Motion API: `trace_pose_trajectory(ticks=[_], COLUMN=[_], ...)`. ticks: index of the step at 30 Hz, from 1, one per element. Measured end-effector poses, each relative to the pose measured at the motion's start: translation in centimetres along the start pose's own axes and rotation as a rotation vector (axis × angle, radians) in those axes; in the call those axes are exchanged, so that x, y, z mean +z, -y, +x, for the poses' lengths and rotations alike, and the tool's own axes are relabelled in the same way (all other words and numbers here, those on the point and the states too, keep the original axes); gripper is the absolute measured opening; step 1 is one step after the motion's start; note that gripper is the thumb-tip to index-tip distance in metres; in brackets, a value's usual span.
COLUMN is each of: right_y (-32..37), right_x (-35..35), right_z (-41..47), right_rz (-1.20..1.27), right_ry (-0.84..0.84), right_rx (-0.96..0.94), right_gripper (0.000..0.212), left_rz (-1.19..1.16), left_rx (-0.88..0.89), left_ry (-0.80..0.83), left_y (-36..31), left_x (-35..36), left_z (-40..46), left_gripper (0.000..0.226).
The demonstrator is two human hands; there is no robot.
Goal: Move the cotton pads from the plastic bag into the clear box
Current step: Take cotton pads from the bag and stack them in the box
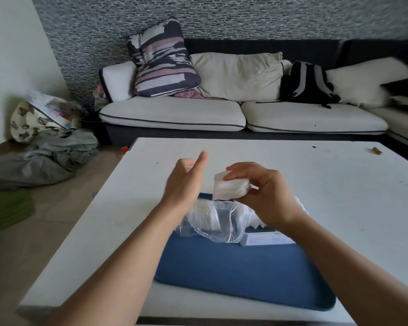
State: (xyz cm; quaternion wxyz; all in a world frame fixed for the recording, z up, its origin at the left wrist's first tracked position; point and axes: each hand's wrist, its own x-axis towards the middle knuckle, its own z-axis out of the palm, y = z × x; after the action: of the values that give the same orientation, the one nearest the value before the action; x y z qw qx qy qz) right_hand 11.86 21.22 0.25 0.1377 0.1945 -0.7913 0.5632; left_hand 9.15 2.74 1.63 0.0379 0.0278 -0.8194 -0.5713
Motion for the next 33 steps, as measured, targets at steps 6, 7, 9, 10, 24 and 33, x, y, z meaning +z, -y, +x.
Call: trace_pose_trajectory(ticks=[6,7,9,10,24,33], right_y=[1.6,1.7,1.8,1.8,1.2,1.2], right_x=[2.2,2.3,2.6,2.9,-1.5,-1.9], right_z=[0.1,0.2,0.2,0.3,0.0,-0.1], right_rz=[-0.098,-0.13,-0.193,-0.222,0.086,0.203], right_ry=[-0.178,-0.222,-0.298,-0.315,0.109,0.133], right_rx=[-0.074,-0.079,-0.076,-0.074,-0.043,0.065], right_gripper=[0.054,0.052,0.047,0.043,0.04,0.033], left_rz=[-0.867,-0.97,-1.137,-1.186,-1.294,-1.175], left_rx=[-0.119,-0.156,-0.244,-0.283,-0.467,-0.46], left_ry=[0.188,0.196,0.306,0.356,0.583,0.569], left_y=[-2.1,-2.0,-2.4,-2.5,-2.2,-2.1], left_x=[2.5,2.6,3.1,3.4,1.7,1.5], left_z=[-3.9,-3.9,-4.3,-4.6,-3.1,-2.5], left_gripper=[0.065,0.053,0.046,0.05,0.059,0.062])
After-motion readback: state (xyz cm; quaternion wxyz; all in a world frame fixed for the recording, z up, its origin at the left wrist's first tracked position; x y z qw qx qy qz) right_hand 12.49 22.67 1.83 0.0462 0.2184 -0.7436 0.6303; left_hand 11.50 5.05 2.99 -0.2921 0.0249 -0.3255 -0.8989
